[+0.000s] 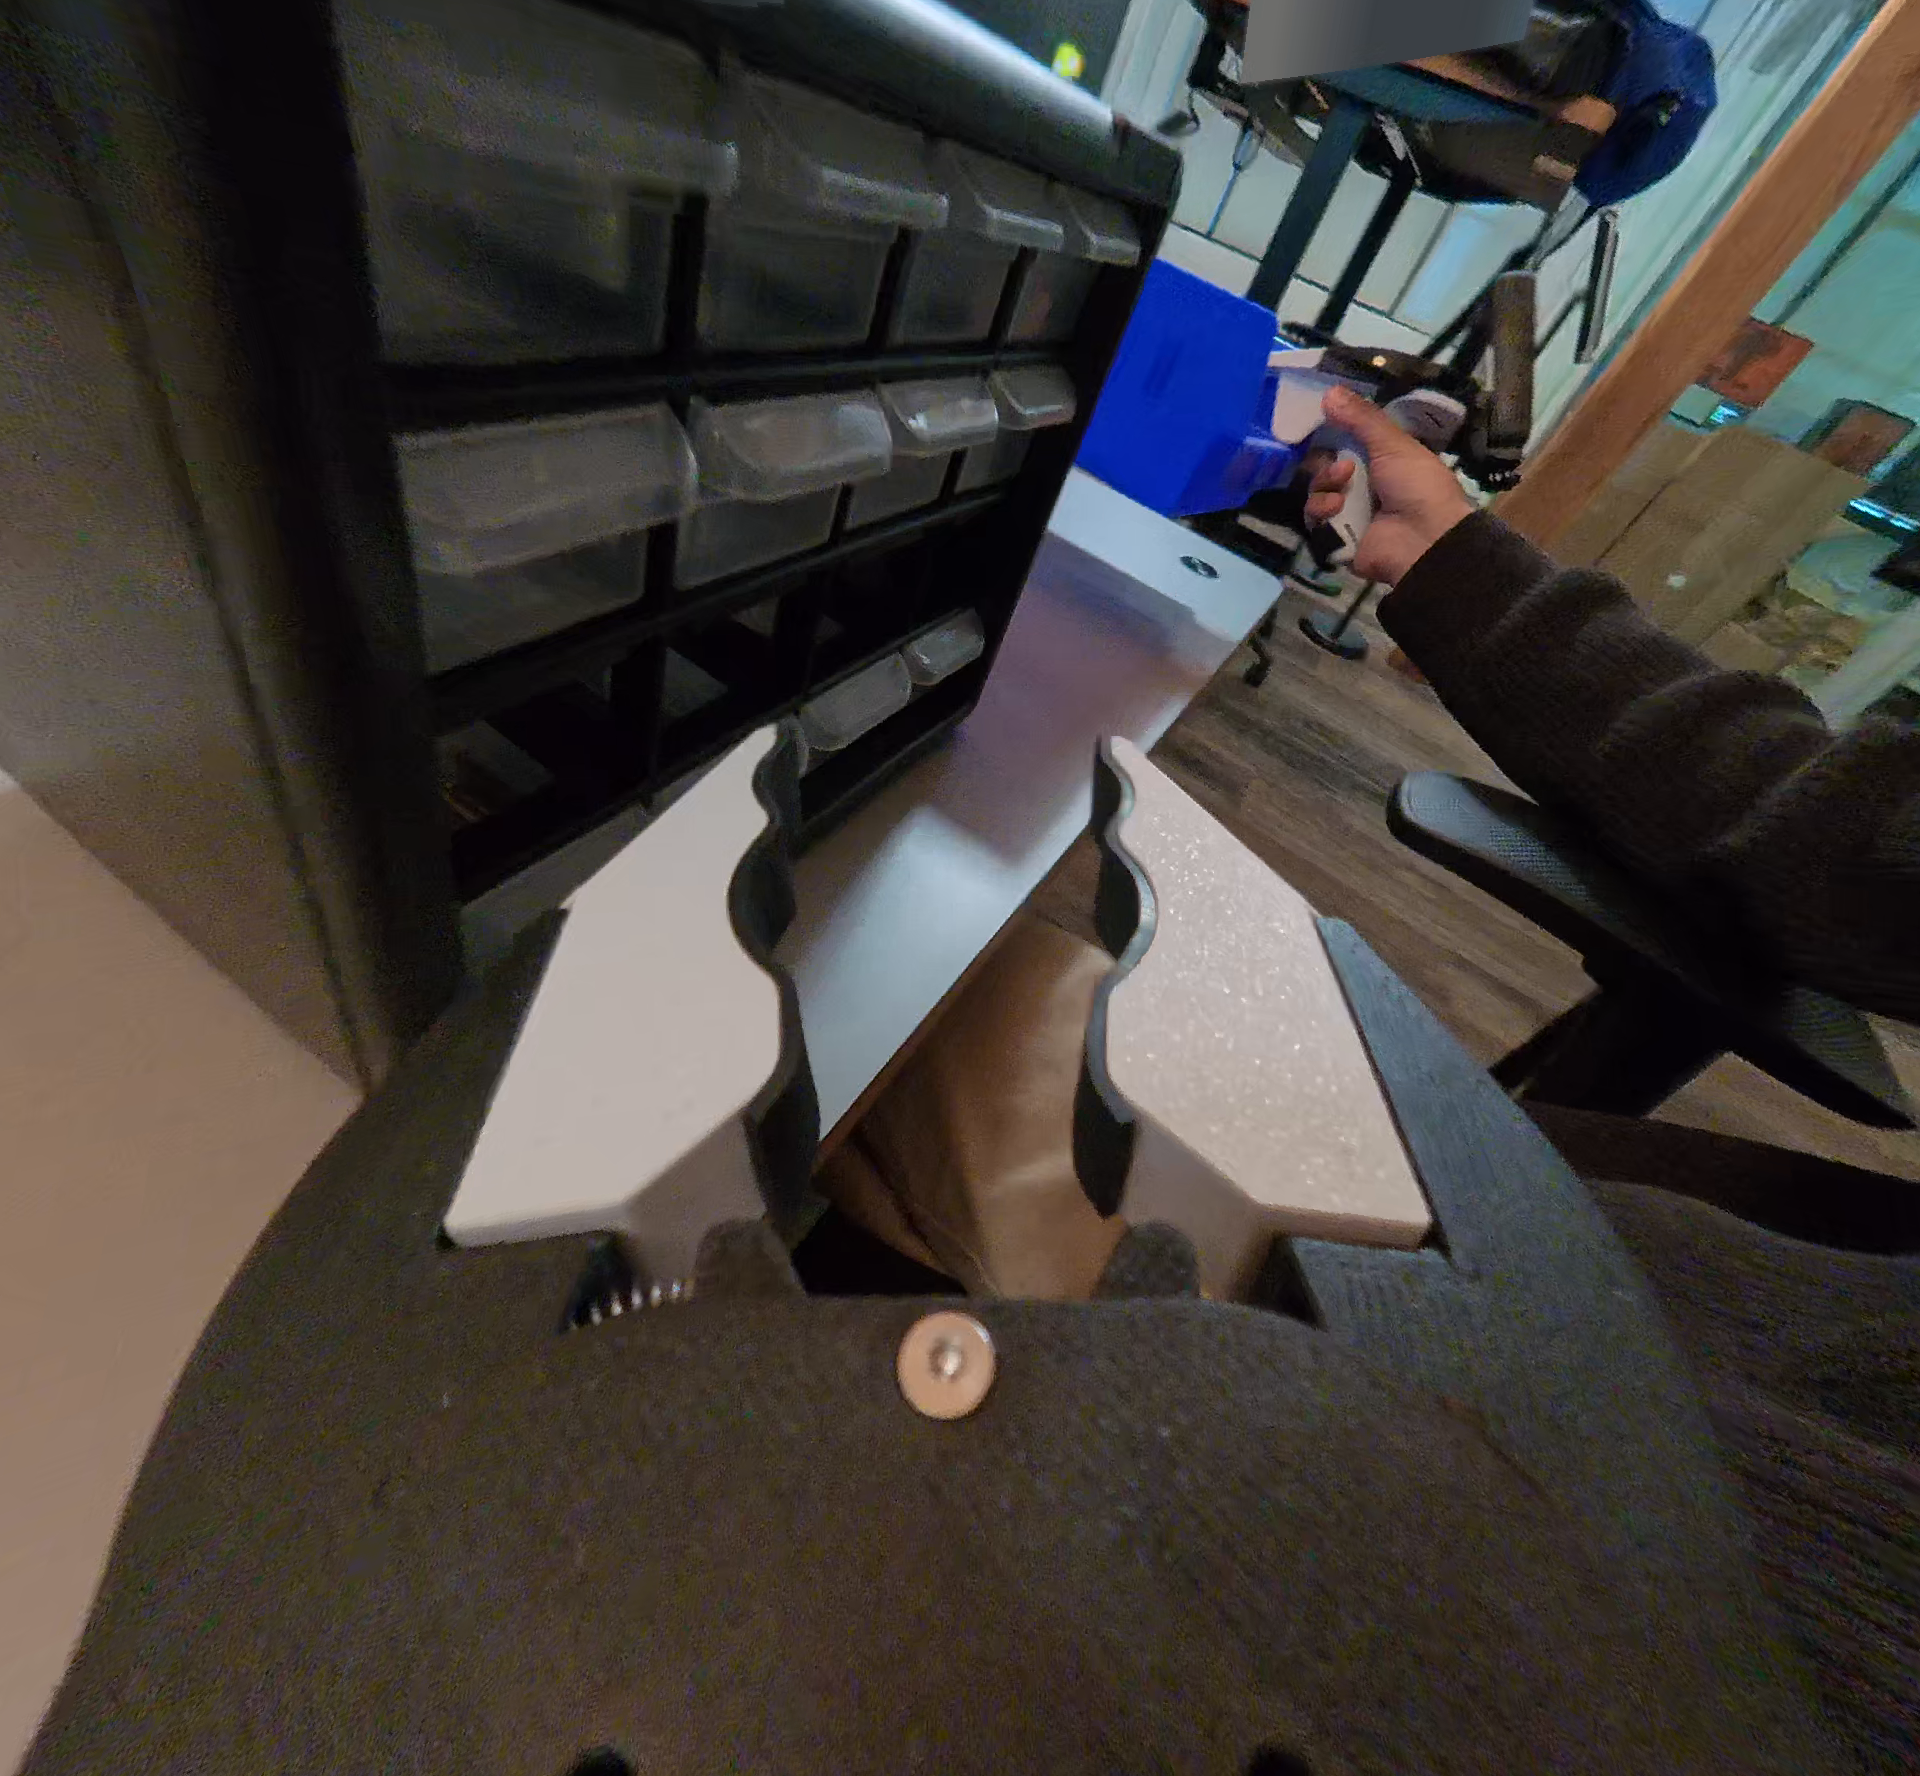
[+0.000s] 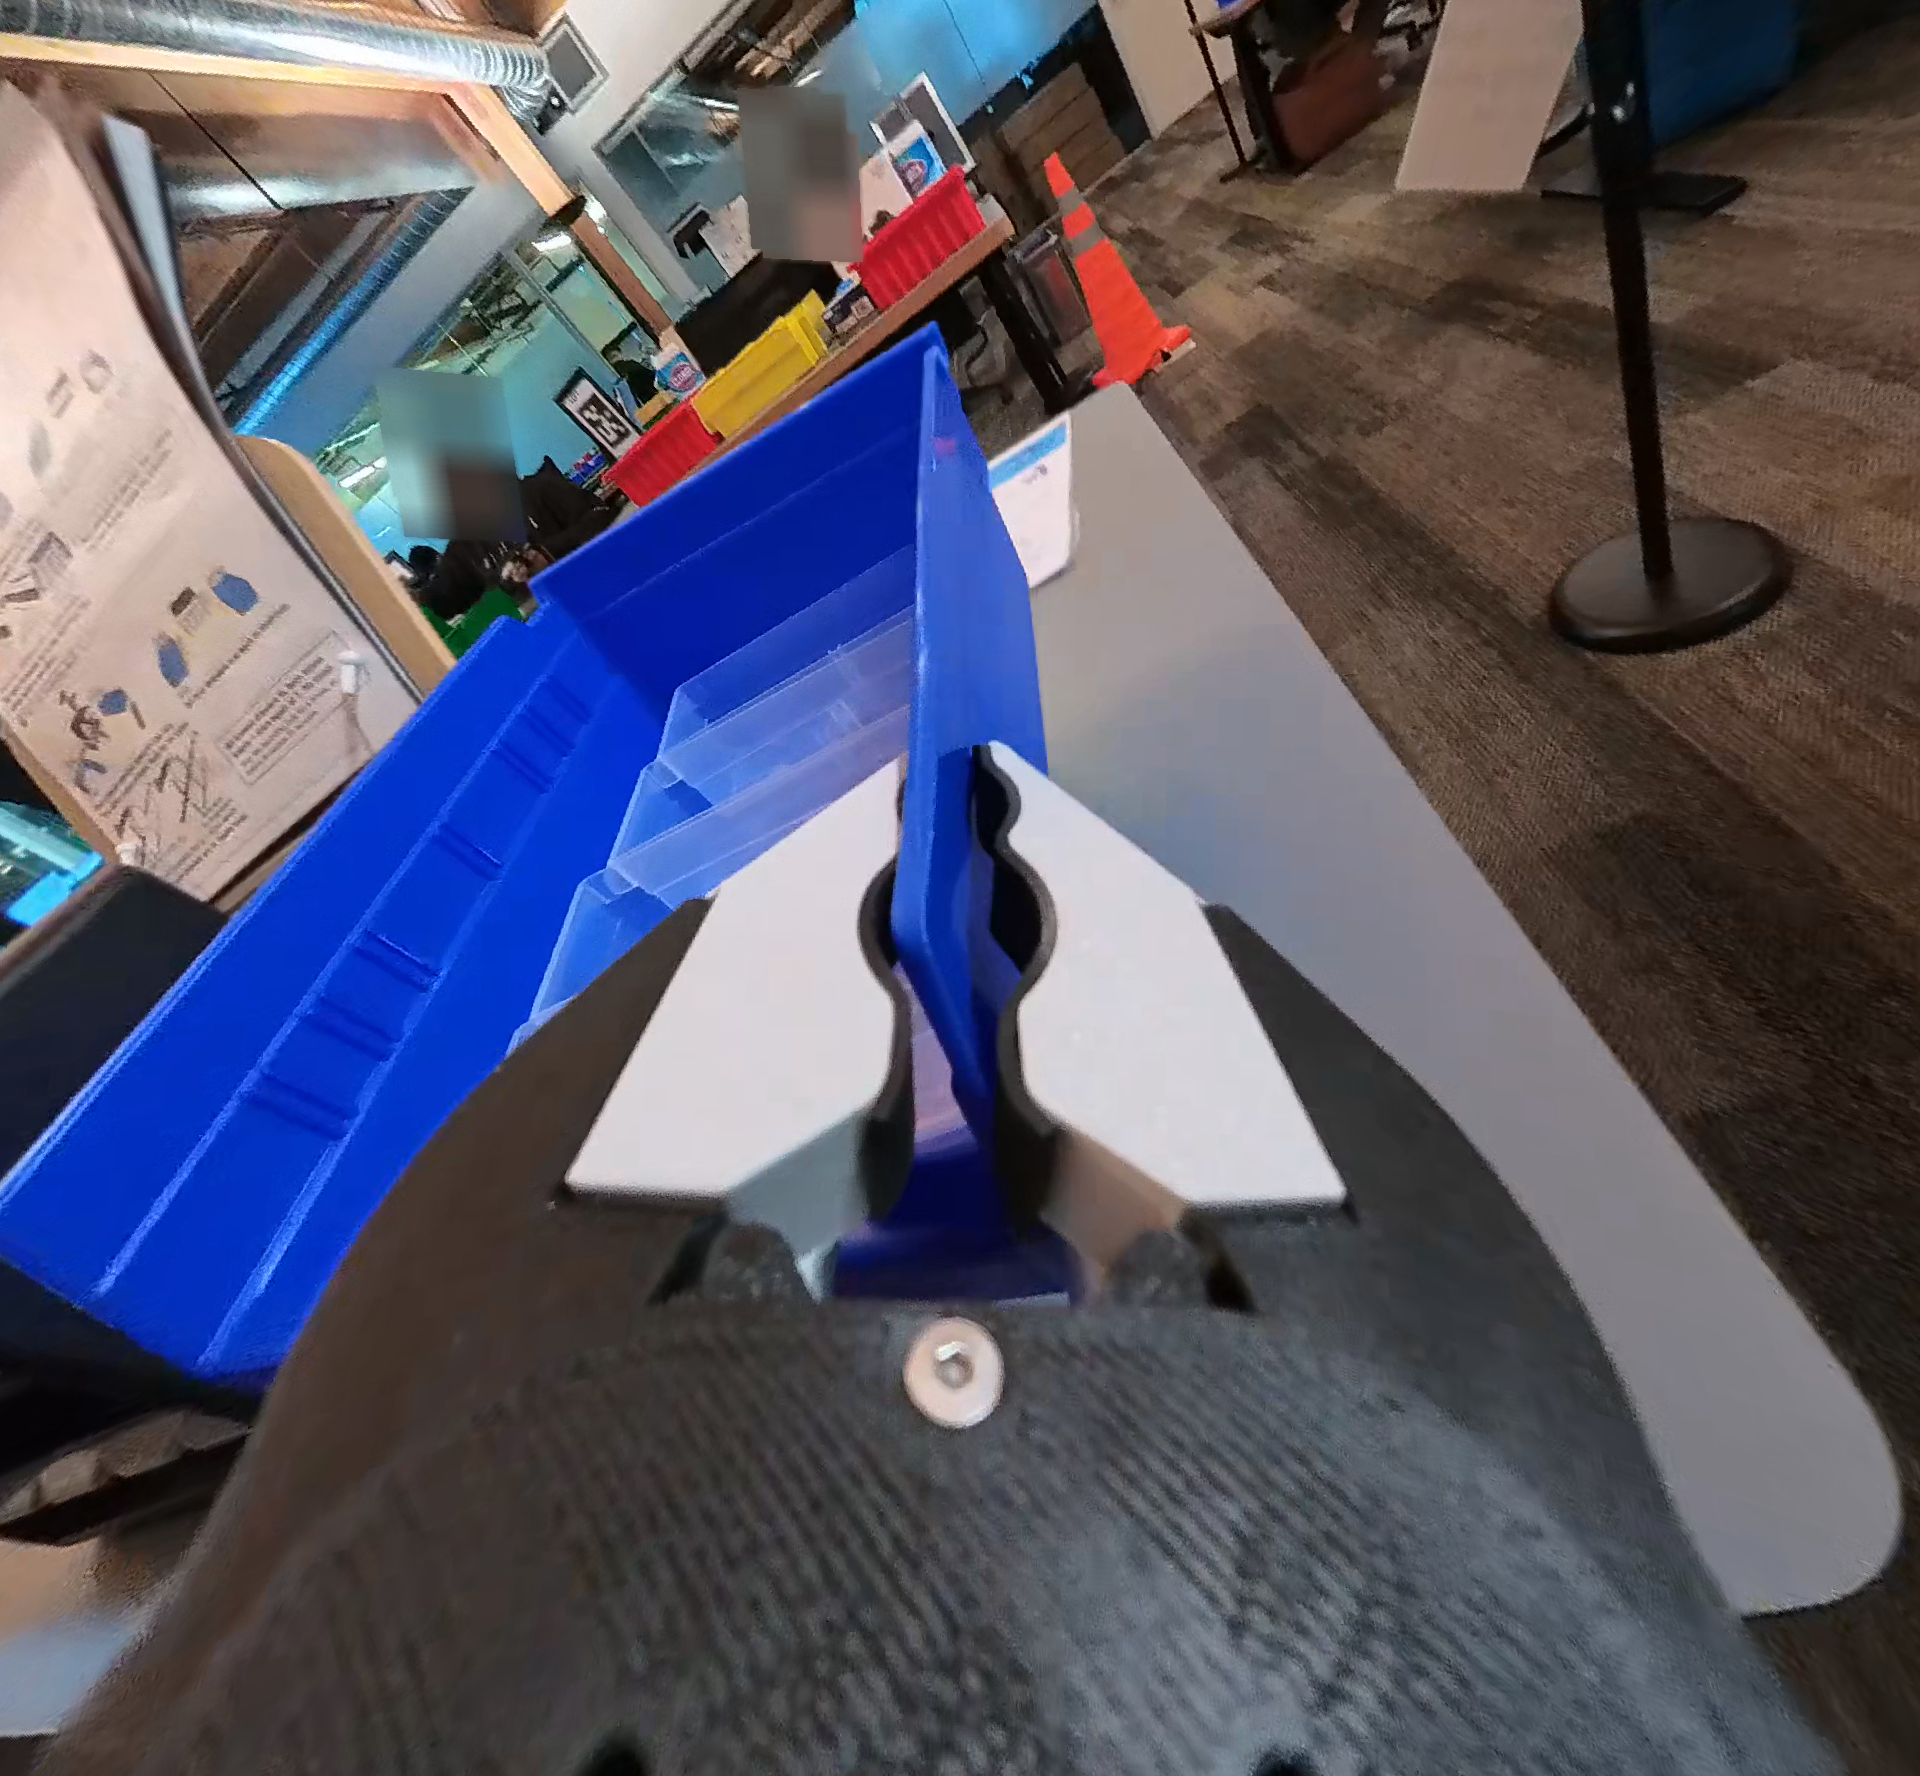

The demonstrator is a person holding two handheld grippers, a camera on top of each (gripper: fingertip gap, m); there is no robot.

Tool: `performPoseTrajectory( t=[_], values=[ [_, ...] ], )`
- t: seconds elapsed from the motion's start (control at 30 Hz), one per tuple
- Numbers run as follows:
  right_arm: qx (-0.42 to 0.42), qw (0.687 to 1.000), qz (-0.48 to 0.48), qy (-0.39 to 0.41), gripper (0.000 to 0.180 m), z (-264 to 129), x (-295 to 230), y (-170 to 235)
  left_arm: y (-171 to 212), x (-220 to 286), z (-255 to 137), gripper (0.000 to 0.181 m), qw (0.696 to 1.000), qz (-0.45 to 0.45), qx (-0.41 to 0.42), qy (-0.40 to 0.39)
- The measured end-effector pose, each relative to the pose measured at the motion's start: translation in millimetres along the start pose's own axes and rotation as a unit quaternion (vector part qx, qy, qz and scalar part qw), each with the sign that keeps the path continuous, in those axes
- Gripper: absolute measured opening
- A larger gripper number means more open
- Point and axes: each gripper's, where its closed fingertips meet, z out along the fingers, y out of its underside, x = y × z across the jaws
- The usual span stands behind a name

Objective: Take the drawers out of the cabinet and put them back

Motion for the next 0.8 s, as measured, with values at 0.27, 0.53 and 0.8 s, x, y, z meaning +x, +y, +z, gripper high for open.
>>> performPoseTrajectory(
  t=[0.27,0.53,0.8],
  values=[
    [-0.010,0.998,-0.057,-0.013,0.004,-13.8,-70.6,-32.8,-77.1,-52.7,-95.8,0.046,0.980,0.009,0.116,-0.164],
    [-0.048,0.990,-0.076,-0.112,0.004,-26.5,-164.4,-68.1,-41.9,-209.4,-233.5,0.110,0.843,0.035,-0.074,-0.532],
    [-0.110,0.954,-0.130,-0.247,0.006,-20.4,-312.3,-45.5,21.2,-273.1,-238.1,0.070,0.824,-0.014,-0.165,-0.541]
  ],
)
